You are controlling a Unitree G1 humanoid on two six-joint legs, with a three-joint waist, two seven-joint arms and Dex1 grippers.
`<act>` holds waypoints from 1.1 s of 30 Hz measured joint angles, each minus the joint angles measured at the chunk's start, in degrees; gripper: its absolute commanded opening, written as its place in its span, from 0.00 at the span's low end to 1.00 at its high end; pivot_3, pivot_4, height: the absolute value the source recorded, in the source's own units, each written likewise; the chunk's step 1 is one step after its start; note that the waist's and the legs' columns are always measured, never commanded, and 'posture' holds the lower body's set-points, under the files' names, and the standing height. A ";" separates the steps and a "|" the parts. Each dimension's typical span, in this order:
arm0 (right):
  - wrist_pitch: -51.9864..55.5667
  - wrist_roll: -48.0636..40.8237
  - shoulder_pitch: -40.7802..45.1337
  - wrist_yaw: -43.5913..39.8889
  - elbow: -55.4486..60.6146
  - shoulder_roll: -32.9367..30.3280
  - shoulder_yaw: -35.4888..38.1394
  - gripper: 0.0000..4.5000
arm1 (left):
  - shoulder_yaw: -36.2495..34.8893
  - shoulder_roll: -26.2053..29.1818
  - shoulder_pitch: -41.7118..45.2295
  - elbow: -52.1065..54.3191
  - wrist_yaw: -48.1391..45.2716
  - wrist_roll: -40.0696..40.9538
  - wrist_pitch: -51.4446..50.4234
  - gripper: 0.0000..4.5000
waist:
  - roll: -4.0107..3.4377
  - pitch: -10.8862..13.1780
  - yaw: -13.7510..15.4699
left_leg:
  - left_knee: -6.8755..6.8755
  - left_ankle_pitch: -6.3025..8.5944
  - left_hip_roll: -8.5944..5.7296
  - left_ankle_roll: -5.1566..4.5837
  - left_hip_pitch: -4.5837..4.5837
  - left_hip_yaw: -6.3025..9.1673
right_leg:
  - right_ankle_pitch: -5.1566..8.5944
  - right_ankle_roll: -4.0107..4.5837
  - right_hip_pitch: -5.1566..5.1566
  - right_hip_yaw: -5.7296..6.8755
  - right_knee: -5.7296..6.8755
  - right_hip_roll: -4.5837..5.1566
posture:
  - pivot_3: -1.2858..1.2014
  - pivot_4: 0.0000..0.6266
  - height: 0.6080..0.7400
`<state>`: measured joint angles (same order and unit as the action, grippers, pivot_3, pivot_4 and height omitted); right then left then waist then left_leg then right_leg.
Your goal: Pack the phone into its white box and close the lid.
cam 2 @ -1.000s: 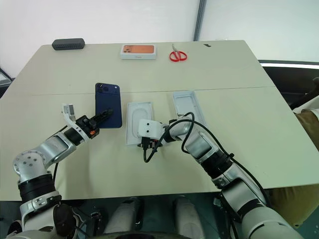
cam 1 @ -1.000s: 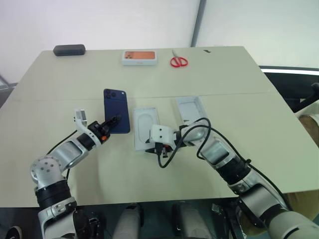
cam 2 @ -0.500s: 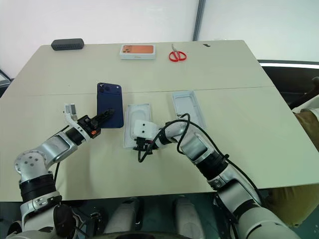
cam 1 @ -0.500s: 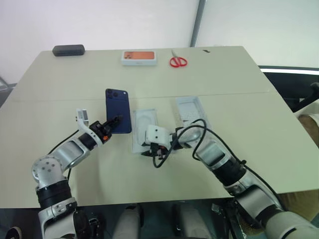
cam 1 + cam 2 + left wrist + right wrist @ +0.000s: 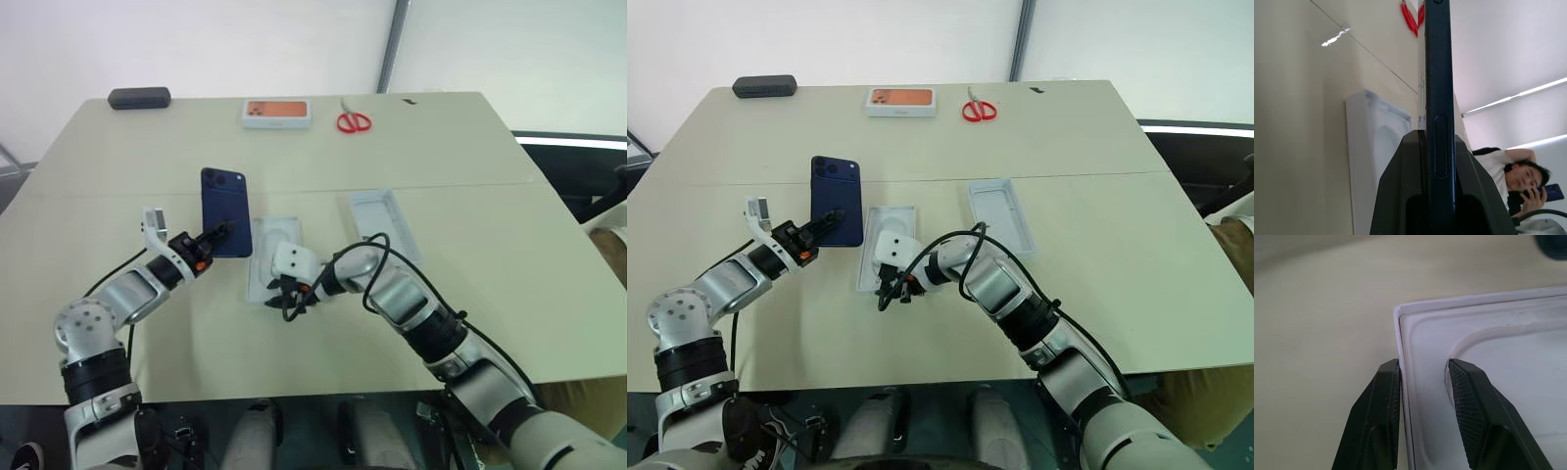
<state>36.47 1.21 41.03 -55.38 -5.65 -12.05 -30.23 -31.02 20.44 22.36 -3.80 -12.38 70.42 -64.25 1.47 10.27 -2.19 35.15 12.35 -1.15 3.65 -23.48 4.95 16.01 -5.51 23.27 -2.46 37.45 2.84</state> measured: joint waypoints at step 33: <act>-7.09 -5.85 -6.60 3.05 4.95 -13.02 13.20 1.00 | 9.60 -5.98 -5.66 5.29 3.40 3.60 0.97 0.00 | 0.02 0.02 -0.06 | 0.00 0.03 0.03 -0.07 0.00 -0.08 | 0.01 0.00 -0.04 -0.07 -0.06 -0.04 | 0.52 0.24 1.00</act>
<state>29.38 -4.64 34.44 -52.32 -0.69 -25.07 -17.02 -21.42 14.46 16.70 1.48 -8.98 74.02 -63.28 1.49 10.29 -2.25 35.16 12.38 -1.13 3.58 -23.48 4.87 16.01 -5.51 23.23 -2.53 37.39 2.79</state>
